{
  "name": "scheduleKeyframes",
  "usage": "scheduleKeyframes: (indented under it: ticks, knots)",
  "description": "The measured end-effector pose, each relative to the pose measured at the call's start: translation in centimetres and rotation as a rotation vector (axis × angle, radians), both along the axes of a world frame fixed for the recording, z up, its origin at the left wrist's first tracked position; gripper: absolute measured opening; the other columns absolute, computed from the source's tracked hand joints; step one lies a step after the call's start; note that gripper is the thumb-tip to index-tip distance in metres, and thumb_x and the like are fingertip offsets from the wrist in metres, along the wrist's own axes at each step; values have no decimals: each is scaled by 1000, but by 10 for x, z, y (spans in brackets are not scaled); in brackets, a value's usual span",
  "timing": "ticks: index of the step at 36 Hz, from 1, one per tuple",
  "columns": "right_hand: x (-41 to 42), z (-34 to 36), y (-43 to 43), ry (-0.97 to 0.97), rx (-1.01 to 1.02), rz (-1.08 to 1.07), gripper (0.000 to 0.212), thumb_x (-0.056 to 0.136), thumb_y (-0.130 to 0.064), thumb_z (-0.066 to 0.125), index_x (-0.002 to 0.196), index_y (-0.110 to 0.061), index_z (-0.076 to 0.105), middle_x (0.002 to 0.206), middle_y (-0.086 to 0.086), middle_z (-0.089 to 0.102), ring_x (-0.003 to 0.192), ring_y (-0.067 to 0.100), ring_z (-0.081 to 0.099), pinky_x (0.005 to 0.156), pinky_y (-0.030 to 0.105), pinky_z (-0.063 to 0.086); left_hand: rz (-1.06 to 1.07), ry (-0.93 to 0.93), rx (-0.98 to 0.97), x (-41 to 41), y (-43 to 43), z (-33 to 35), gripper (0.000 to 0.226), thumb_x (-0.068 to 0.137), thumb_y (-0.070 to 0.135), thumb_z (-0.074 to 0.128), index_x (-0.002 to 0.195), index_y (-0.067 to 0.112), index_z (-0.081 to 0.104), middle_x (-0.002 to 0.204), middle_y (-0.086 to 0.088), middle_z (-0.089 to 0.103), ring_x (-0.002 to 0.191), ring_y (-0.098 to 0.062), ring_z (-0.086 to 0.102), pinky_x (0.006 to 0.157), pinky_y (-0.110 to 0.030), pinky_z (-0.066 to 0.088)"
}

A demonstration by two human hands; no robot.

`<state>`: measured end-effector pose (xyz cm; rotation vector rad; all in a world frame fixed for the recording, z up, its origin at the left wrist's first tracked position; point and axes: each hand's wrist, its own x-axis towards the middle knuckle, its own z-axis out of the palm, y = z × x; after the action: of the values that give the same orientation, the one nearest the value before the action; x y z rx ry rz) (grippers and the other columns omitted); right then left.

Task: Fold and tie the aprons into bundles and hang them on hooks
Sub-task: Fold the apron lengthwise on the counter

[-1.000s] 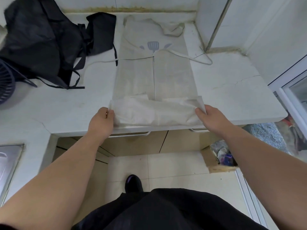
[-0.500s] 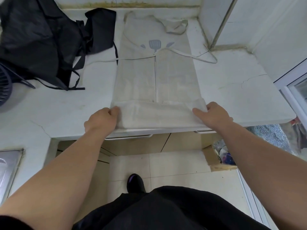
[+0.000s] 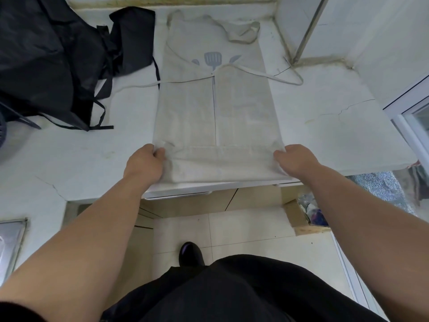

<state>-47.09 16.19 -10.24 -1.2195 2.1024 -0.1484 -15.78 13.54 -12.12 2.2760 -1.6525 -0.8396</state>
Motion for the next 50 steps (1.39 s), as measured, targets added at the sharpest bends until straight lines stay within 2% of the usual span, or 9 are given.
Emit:
scheduleKeyframes:
  ticks: [9, 17, 19, 21, 25, 29, 35, 40, 50]
  knots:
    - [6, 5, -1, 90, 55, 45, 33, 88, -25, 50, 59, -14, 36, 63, 1, 39, 59, 17, 38, 71, 34, 33, 5, -17, 2, 7, 7, 7, 36, 95, 27, 44, 63, 12, 35, 62, -3, 39, 57, -17, 34, 51, -31, 25]
    - [7, 5, 3, 116, 14, 59, 32, 85, -19, 55, 59, -11, 38, 63, 2, 40, 64, 22, 44, 63, 31, 33, 6, -6, -46, 11, 16, 4, 24, 93, 27, 51, 75, 10, 48, 72, -4, 50, 71, -23, 47, 55, -30, 31]
    - [10, 5, 7, 102, -43, 19, 16, 83, -17, 57, 77, -8, 46, 74, 4, 47, 79, 27, 49, 73, 35, 40, 36, 10, -81, 10, 21, 2, 23, 92, 26, 55, 107, 8, 54, 100, -10, 58, 94, -30, 52, 72, -33, 42]
    - [13, 5, 14, 85, -142, 34, 41, 83, -14, 58, 121, -13, 43, 100, 10, 51, 94, 29, 51, 88, 41, 44, 32, -58, -228, 7, 28, -2, 42, 89, 19, 60, 128, 9, 48, 126, -18, 49, 110, -37, 47, 87, -43, 44]
    - [21, 10, 28, 338, -247, 420, 59, 89, -15, 53, 144, -29, 36, 154, 8, 19, 132, 31, 30, 103, 40, 32, -434, -240, -588, 4, 38, -7, 29, 84, 21, 53, 106, 12, 70, 112, -16, 63, 96, -40, 60, 76, -47, 46]
    - [18, 0, 35, 442, -135, 624, 51, 93, -41, 30, 137, -19, 41, 153, -3, 25, 130, 26, 29, 105, 39, 25, -599, -134, -264, 8, 44, -4, 66, 84, 57, 26, 122, 20, 65, 134, -2, 56, 128, -24, 47, 106, -46, 33]
    - [4, -4, 43, 481, 65, 703, 105, 71, -63, 66, 148, -25, 6, 155, -2, 4, 135, 30, 25, 112, 47, 15, -574, -148, -6, 18, 45, 14, 101, 55, 87, 48, 143, 38, 37, 156, 14, 19, 142, -12, 25, 115, -30, 21]
    - [-1, -4, 41, 358, -85, 629, 61, 90, -25, 56, 144, -20, 27, 148, -2, 29, 129, 23, 40, 109, 40, 25, -600, -137, -28, 29, 48, 8, 94, 68, 49, 80, 147, 31, 32, 157, 14, 21, 144, -11, 21, 117, -29, 19]
    - [-4, 20, 31, -134, -233, 124, 19, 92, -25, 55, 101, -13, 68, 104, 4, 64, 100, 23, 55, 81, 28, 43, -281, 239, -1, 33, 27, 31, 28, 86, 13, 66, 108, 30, 66, 116, 9, 62, 110, -12, 53, 90, -20, 35]
